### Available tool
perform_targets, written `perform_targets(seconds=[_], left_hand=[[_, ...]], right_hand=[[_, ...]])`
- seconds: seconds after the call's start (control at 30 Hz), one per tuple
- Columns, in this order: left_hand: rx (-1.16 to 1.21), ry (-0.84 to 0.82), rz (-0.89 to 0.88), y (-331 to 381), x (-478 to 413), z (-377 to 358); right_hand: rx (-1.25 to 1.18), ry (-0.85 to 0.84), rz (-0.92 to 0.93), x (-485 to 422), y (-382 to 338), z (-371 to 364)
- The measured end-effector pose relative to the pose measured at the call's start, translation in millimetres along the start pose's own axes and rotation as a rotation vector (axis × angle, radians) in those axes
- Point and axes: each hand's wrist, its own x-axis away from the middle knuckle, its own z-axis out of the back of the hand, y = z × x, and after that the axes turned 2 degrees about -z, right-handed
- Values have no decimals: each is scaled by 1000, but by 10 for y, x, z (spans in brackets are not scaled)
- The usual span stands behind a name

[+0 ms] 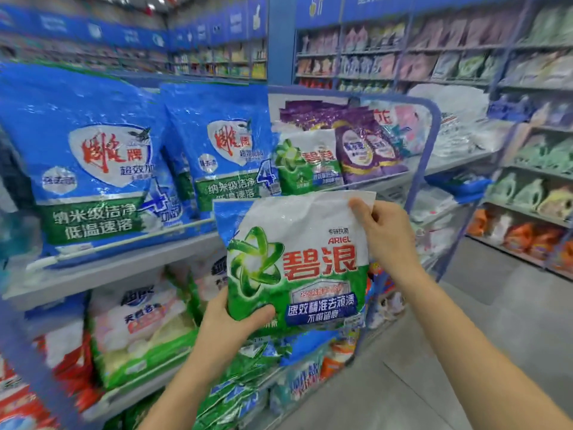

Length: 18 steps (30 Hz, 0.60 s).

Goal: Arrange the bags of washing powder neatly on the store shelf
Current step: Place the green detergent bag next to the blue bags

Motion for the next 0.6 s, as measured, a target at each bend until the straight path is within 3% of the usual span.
perform_targets(seconds=[0.13,0.33,0.47,0.53,0.6], left_hand=[[34,34,-25,-32,-603,-310],[135,76,-65,180,-1662,-791],[44,101,-93,326,-2271,-1017],[-13,109,-59,339,-2491,-1099],[-159,129,-139,374,-2588,-1180]], right_hand=[[-316,-19,-108,-235,429,-21],[-342,-310,-143,-729,918,-293],[-380,-248,-161,-1264,1107,-328],[-420,-276,-152,-1511,1192,-319],[-404,-340,-138,-1715,1276,-342]])
